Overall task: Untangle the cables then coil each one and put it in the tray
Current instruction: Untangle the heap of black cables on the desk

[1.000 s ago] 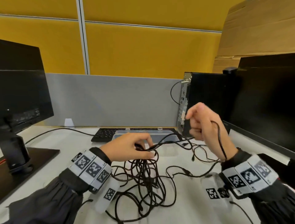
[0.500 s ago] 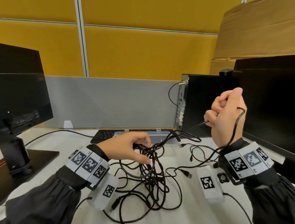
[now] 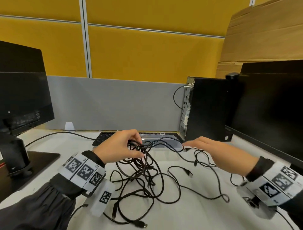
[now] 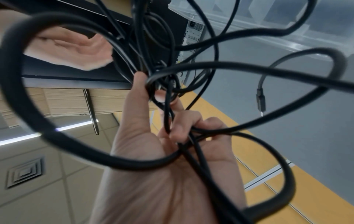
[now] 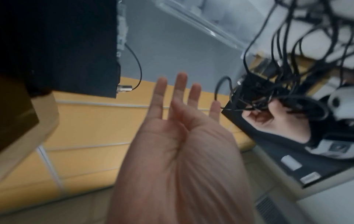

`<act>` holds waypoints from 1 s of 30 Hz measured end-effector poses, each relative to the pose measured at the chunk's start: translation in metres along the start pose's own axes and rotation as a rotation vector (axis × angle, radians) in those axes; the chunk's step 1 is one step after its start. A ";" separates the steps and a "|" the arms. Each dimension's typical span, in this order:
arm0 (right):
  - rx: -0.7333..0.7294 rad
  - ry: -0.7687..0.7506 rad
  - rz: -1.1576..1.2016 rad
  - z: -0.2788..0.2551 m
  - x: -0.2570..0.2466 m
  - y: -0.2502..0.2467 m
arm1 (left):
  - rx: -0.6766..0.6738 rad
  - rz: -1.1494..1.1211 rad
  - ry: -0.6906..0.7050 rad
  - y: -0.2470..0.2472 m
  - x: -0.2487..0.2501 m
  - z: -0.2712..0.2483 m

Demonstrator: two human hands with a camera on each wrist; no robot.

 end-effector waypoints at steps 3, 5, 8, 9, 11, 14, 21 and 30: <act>-0.054 0.070 0.486 0.015 0.000 0.004 | 0.018 0.009 0.040 0.002 0.008 -0.001; -0.209 0.153 0.817 0.022 -0.005 0.010 | 0.025 0.022 0.057 0.002 0.012 -0.003; -0.476 0.181 1.079 0.024 -0.024 0.021 | 0.053 0.044 0.061 0.000 0.014 -0.005; -0.519 0.161 1.125 0.025 -0.032 0.022 | 0.064 0.055 0.064 0.000 0.015 -0.005; -0.546 0.131 1.198 0.028 -0.044 0.021 | 0.092 0.070 0.064 -0.001 0.016 -0.005; -0.548 0.094 1.325 0.037 -0.055 0.018 | 0.167 0.072 0.057 -0.004 0.017 -0.005; -0.482 -0.041 1.274 0.055 -0.073 0.014 | 0.323 -0.016 0.000 0.002 0.013 -0.011; -0.392 -0.070 1.095 0.059 -0.082 0.028 | 0.449 -0.350 -0.148 0.005 -0.011 -0.030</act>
Point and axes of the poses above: each hand's wrist, its own z-axis towards the middle knuckle, its own y-axis out of the palm, x = y × z, the point moved 5 cm from there along z, towards the middle knuckle, and after that the axes turned 15 degrees about y, right-handed, at the moved point
